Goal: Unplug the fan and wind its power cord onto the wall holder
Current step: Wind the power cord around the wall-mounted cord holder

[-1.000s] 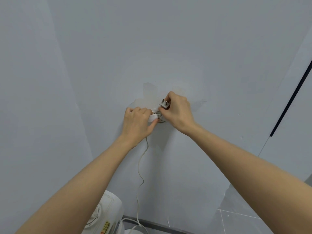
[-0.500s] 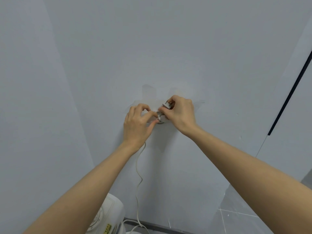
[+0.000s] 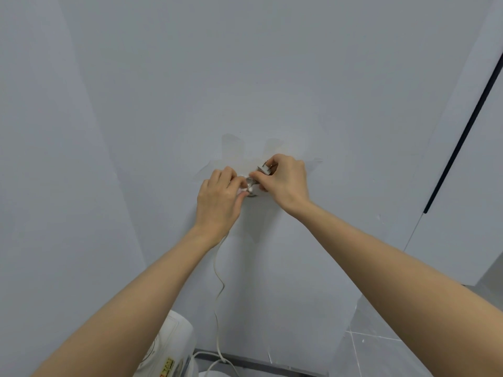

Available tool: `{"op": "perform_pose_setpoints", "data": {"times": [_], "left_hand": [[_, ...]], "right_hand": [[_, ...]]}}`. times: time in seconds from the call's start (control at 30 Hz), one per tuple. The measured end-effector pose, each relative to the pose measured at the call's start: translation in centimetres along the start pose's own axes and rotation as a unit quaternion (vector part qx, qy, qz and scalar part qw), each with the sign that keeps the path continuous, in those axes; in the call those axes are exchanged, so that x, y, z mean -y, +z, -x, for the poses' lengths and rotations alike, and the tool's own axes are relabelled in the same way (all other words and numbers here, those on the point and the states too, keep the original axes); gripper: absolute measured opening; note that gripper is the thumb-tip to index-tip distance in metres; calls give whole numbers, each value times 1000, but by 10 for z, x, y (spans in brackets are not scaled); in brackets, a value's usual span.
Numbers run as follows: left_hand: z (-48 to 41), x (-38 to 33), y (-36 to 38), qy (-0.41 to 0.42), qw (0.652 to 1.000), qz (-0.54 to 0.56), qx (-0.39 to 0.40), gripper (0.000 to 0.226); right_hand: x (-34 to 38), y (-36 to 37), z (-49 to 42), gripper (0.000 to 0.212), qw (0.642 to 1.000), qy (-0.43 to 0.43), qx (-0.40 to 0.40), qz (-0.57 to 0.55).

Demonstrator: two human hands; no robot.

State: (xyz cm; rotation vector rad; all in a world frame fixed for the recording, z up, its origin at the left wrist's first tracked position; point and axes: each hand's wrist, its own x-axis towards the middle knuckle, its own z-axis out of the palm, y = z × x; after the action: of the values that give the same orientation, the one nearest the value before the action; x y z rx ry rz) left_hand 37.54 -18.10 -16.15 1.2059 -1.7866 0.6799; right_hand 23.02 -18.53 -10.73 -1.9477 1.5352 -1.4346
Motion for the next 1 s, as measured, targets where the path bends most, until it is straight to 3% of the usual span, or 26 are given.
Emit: {"op": "perform_pose_setpoints", "data": {"times": [0.13,0.23,0.43,0.73,1.0], "left_hand": [[-3,6,1,39,999,8,28,9],[1,11,5,103,993,25,44,23],[-6,12,-10,-12,985,153,77,16],[-8,21,-14,-109,958,226,142,23],[-10,15,-18,-196,932,271,137,19]], "right_hand": [[-2,2,-1,21,1000,4,3,2],[-2,2,-4,23,1000,1,1,12],[-3,2,-5,23,1000,0,8,15],[11,-17,-4,26,992,13,86,-90],[12,-7,-9,30,991,-48,110,53]]}}
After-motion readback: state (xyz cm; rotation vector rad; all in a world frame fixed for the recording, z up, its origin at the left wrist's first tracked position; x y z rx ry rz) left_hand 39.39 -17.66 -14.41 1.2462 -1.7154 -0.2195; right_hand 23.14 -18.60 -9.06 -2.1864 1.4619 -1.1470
